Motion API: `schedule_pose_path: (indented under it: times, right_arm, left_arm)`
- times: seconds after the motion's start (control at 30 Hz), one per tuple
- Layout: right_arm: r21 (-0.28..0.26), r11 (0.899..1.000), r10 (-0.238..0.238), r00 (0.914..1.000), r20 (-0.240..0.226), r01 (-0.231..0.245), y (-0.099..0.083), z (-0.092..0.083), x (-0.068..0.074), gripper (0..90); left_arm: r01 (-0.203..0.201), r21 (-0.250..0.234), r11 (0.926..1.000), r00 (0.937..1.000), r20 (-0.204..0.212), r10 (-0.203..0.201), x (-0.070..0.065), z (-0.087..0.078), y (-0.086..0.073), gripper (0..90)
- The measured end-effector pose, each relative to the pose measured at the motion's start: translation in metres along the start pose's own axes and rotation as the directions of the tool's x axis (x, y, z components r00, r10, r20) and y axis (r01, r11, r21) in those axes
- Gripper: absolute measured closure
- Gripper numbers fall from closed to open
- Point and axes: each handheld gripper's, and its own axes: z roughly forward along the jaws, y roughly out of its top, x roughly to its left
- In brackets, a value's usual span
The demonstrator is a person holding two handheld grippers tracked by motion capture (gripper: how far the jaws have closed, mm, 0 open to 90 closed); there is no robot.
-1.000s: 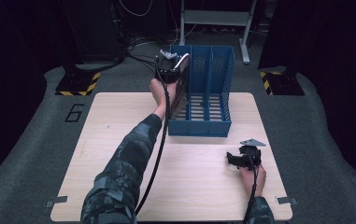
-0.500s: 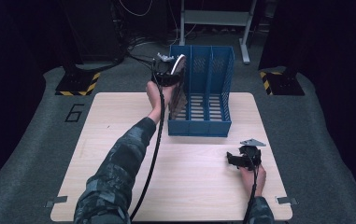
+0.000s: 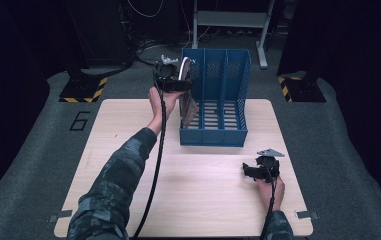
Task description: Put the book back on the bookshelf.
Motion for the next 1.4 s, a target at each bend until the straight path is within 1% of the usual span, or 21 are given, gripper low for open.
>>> schedule_pose_path:
  times: [0.07,0.13,0.23,0.3,0.47,0.5,0.57,0.6,0.63,0.67,0.73,0.8,0.9,0.97,1.0,1.03,1.07,1.2,1.4]
  right_arm:
    - [0.001,1.0,0.0,1.0,0.0,0.0,0.0,0.0,0.0,14.2]
    - [0.0,1.0,0.0,1.0,0.0,0.0,0.0,0.0,0.0,14.2]
    - [0.0,1.0,0.001,1.0,0.0,-0.001,0.0,0.0,0.0,14.2]
    - [0.001,1.0,0.0,1.0,0.002,0.0,0.0,0.0,0.0,14.2]
    - [0.001,1.0,0.0,1.0,0.002,0.0,0.0,0.0,0.0,14.2]
    - [0.001,1.0,0.0,1.0,0.002,0.0,0.0,0.0,0.0,14.2]
    - [0.001,1.0,0.0,1.0,0.001,0.0,0.0,0.0,0.0,14.2]
    - [0.001,1.0,0.0,1.0,0.001,0.0,0.0,0.0,0.0,14.2]
    - [0.001,1.0,0.0,1.0,0.001,0.0,0.0,0.0,0.0,14.2]
    - [0.001,1.0,0.0,1.0,0.001,0.0,0.0,0.0,0.0,14.2]
    - [0.001,1.0,0.0,1.0,0.001,0.0,0.0,0.0,0.0,14.2]
    - [0.001,1.0,0.0,1.0,0.001,0.0,0.0,0.0,0.0,14.2]
    - [0.001,1.0,0.0,1.0,0.001,0.0,0.0,0.0,0.0,14.2]
    - [0.001,1.0,0.0,1.0,0.001,0.0,0.0,0.0,0.0,14.2]
    - [0.001,1.0,0.0,1.0,0.001,0.0,0.0,0.0,0.0,14.2]
    - [0.001,1.0,0.0,1.0,0.001,0.0,0.0,0.0,0.0,14.2]
    - [0.001,1.0,0.0,1.0,0.001,0.0,0.0,0.0,0.0,14.2]
    - [0.001,1.0,0.0,1.0,0.001,0.0,0.0,0.0,0.0,14.2]
    - [0.001,1.0,0.0,1.0,0.002,0.0,0.0,0.0,0.0,14.2]
  left_arm:
    - [0.001,-0.004,1.0,1.0,0.007,-0.001,0.002,-0.003,-0.002,14.9]
    - [0.023,-0.019,0.9996,0.9995,0.023,-0.023,0.004,-0.006,-0.004,14.9]
    - [0.029,-0.02,0.9994,0.9991,0.032,-0.028,0.007,-0.009,-0.008,15.1]
    - [0.018,-0.017,0.9997,0.9993,0.033,-0.017,0.009,-0.011,-0.012,15.2]
    - [0.024,-0.015,0.9996,0.999,0.037,-0.023,0.011,-0.011,-0.018,15.7]
    - [0.008,0.001,1.0,0.9991,0.042,-0.008,0.012,-0.011,-0.021,15.9]
    - [0.002,0.009,1.0,0.9989,0.048,-0.003,0.011,-0.008,-0.025,18.5]
    - [0.009,0.015,0.9999,0.9986,0.052,-0.01,0.01,-0.006,-0.028,18.5]
    - [0.018,0.015,0.9997,0.9982,0.056,-0.019,0.008,-0.002,-0.033,20.8]
    - [0.018,0.015,0.9997,0.9982,0.056,-0.019,0.008,-0.002,-0.033,21.9]
    - [0.026,0.026,0.9993,0.9978,0.06,-0.028,0.007,0.003,-0.038,22.2]
    - [0.03,0.038,0.9989,0.9977,0.06,-0.032,0.007,0.009,-0.043,24.5]
    - [0.053,0.059,0.9968,0.9962,0.066,-0.057,0.007,0.019,-0.051,26.8]
    - [0.049,0.068,0.9965,0.9972,0.053,-0.053,0.006,0.024,-0.054,30.0]
    - [0.051,0.071,0.9962,0.9973,0.049,-0.055,0.005,0.027,-0.056,30.0]
    - [0.049,0.081,0.9955,0.9972,0.053,-0.053,0.006,0.032,-0.06,32.7]
    - [0.049,0.081,0.9955,0.9972,0.053,-0.053,0.006,0.032,-0.06,33.2]
    - [0.05,0.095,0.9942,0.9976,0.043,-0.055,0.003,0.04,-0.066,36.3]
    - [0.059,0.085,0.9946,0.9981,0.015,-0.06,0.001,0.046,-0.07,43.9]
